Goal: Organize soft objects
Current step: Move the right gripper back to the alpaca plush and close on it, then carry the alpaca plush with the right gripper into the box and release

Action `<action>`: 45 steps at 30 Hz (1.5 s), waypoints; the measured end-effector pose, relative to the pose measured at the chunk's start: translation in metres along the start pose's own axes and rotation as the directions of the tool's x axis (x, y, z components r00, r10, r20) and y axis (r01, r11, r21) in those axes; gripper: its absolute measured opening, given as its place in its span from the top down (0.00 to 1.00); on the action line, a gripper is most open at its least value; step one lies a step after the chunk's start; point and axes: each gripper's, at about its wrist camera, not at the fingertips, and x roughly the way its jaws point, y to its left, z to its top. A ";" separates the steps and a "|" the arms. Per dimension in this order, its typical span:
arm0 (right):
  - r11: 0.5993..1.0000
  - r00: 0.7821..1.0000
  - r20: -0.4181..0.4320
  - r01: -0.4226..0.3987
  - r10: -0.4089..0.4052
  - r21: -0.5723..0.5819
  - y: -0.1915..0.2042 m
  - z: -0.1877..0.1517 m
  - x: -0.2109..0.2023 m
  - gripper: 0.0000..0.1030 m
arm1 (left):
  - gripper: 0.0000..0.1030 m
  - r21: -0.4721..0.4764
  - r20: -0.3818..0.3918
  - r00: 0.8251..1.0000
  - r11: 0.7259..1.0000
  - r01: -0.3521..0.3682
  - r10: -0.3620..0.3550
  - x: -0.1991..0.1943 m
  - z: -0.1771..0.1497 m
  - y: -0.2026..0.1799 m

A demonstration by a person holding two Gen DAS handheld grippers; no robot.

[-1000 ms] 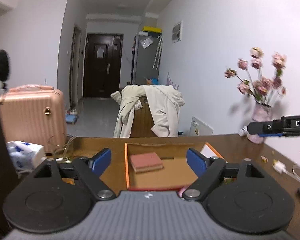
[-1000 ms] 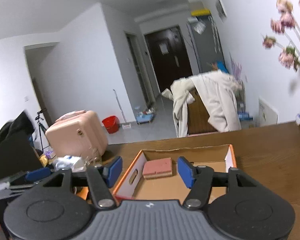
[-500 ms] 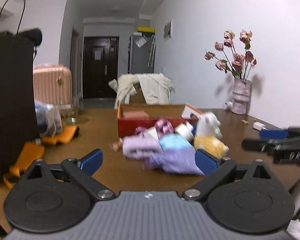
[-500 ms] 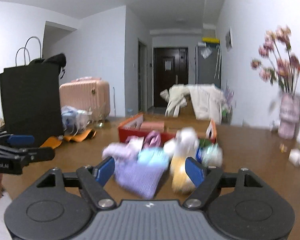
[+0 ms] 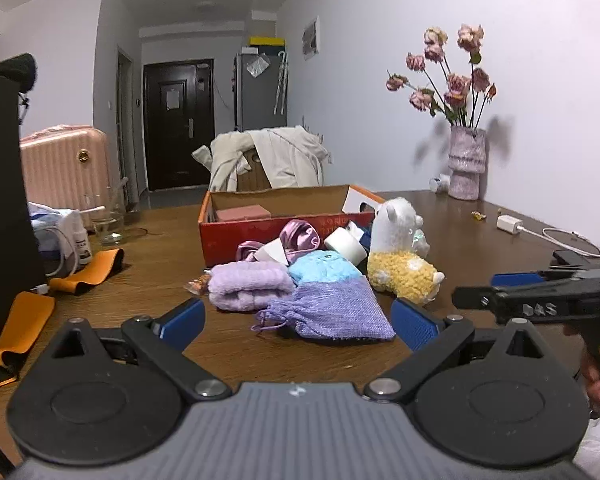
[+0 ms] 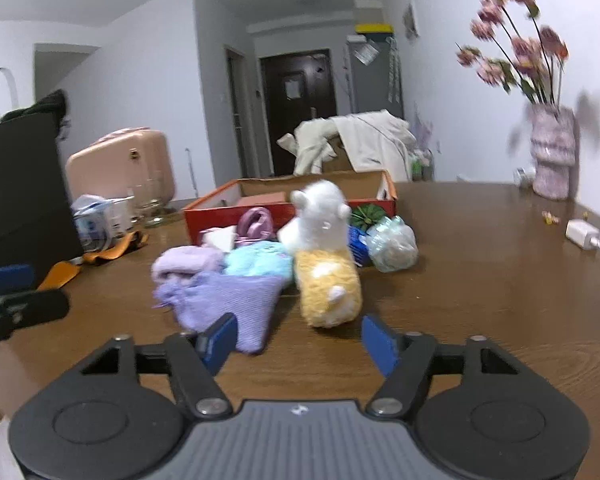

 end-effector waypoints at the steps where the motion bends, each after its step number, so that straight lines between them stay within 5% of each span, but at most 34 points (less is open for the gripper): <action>1: 1.000 1.000 -0.003 0.001 -0.001 0.006 -0.004 0.003 0.010 0.39 | 0.02 0.002 -0.006 1.000 1.000 0.004 -0.004 0.006 0.002 -0.001; 7: 1.000 0.999 -0.041 0.024 -0.025 -0.017 -0.017 0.021 0.076 0.39 | 0.02 0.038 -0.012 0.999 0.999 0.038 -0.037 0.040 0.016 -0.016; 10: 1.000 0.996 -0.089 -0.007 0.009 0.018 -0.025 0.022 0.096 0.57 | 0.02 0.047 -0.010 0.998 0.997 0.058 -0.058 0.054 0.023 -0.024; 13: 0.997 0.995 -0.091 0.030 -0.036 -0.069 -0.024 0.025 0.080 0.58 | 0.02 0.049 -0.004 0.996 0.995 0.084 -0.084 0.063 0.030 -0.032; 14: 0.980 0.993 -0.062 0.088 -0.101 -0.176 -0.016 0.024 0.068 0.58 | 0.02 0.046 0.001 0.995 0.994 0.098 -0.098 0.065 0.031 -0.034; 16: 0.887 0.976 0.006 0.201 -0.218 -0.417 0.004 0.015 0.047 0.57 | 0.02 0.033 0.003 0.991 0.991 0.133 -0.134 0.069 0.033 -0.036; 17: 0.850 0.969 0.023 0.227 -0.245 -0.476 0.009 0.010 0.041 0.54 | 0.02 0.020 0.000 0.988 0.988 0.155 -0.155 0.073 0.034 -0.038; 19: 0.839 0.972 0.006 0.206 -0.235 -0.504 0.012 0.003 0.032 0.44 | 0.02 -0.009 -0.018 0.981 0.981 0.194 -0.194 0.081 0.034 -0.043; 20: 0.856 0.982 -0.015 0.156 -0.188 -0.493 0.012 0.000 0.025 0.35 | 0.02 -0.019 -0.027 0.979 0.979 0.204 -0.204 0.086 0.034 -0.045; 23: 0.923 0.997 -0.032 0.051 -0.068 -0.381 0.001 0.001 0.007 0.32 | 0.02 -0.027 -0.052 0.976 0.977 0.212 -0.213 0.099 0.031 -0.050; 27: 0.995 0.999 -0.012 0.048 -0.050 -0.090 -0.035 0.009 0.003 0.30 | 0.02 -0.043 -0.067 0.969 0.971 0.237 -0.239 0.117 0.035 -0.054; 31: 0.994 0.999 -0.026 0.025 -0.022 0.108 -0.053 0.009 0.023 0.30 | 0.07 -0.084 -0.092 0.970 0.972 0.220 -0.227 0.142 0.046 -0.053; 37: 0.962 1.000 0.006 0.021 -0.024 0.272 -0.045 0.010 0.056 0.15 | 0.09 -0.153 -0.083 0.989 0.982 0.109 -0.122 0.144 0.055 -0.021; 39: 0.963 0.999 -0.020 0.042 -0.038 0.265 -0.042 0.013 0.077 0.17 | 0.09 -0.171 -0.082 0.992 0.982 0.076 -0.091 0.141 0.057 -0.010; 41: 0.970 0.997 -0.048 0.066 -0.056 0.235 -0.038 0.015 0.091 0.38 | 0.09 -0.172 -0.081 0.993 0.983 0.067 -0.082 0.138 0.057 -0.005; 45: 0.974 0.998 -0.056 0.001 0.012 0.228 -0.040 0.011 0.089 0.53 | 0.09 -0.158 -0.095 0.993 0.986 0.060 -0.076 0.135 0.051 -0.001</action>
